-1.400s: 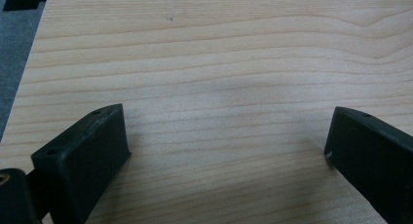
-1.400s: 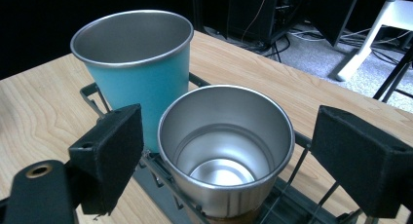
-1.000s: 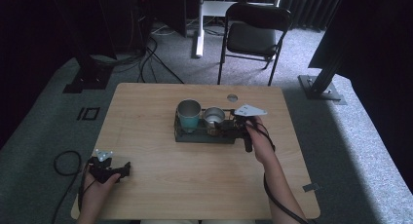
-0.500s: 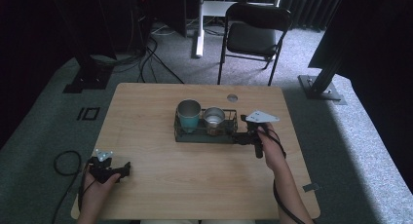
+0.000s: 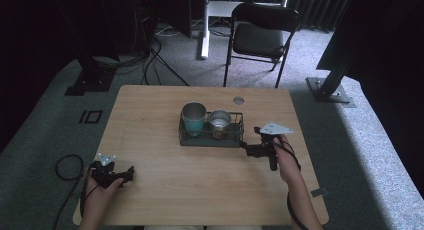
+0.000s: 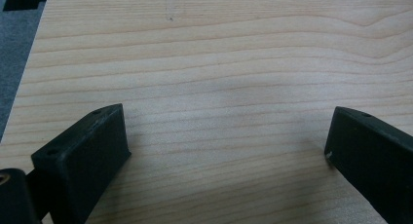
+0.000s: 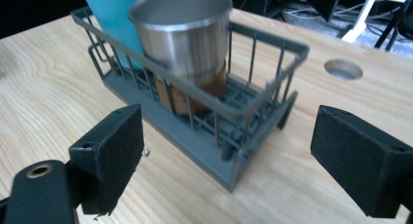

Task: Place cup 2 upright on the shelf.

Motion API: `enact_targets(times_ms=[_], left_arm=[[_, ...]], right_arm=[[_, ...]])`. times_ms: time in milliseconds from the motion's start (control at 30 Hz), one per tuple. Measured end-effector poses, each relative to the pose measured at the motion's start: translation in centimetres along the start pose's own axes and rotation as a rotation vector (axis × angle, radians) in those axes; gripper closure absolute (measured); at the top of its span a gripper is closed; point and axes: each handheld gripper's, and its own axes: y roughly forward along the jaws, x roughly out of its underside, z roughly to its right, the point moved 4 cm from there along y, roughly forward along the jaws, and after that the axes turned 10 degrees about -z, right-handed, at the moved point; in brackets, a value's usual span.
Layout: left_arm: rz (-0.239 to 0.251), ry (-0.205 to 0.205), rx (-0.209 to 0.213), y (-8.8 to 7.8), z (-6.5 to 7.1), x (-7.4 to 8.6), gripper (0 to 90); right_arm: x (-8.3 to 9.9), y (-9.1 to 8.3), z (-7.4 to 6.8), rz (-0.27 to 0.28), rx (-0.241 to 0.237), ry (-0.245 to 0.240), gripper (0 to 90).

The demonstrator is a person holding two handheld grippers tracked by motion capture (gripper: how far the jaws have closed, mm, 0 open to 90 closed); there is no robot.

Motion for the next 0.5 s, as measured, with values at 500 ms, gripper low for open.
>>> enact_targets(times_ms=[500], left_arm=[[0.001, -0.001, 0.000, 0.0, 0.0, 0.0, 2.6]], right_arm=[[4.4, 0.6, 1.0, -0.049, 0.008, 0.058, 13.3]])
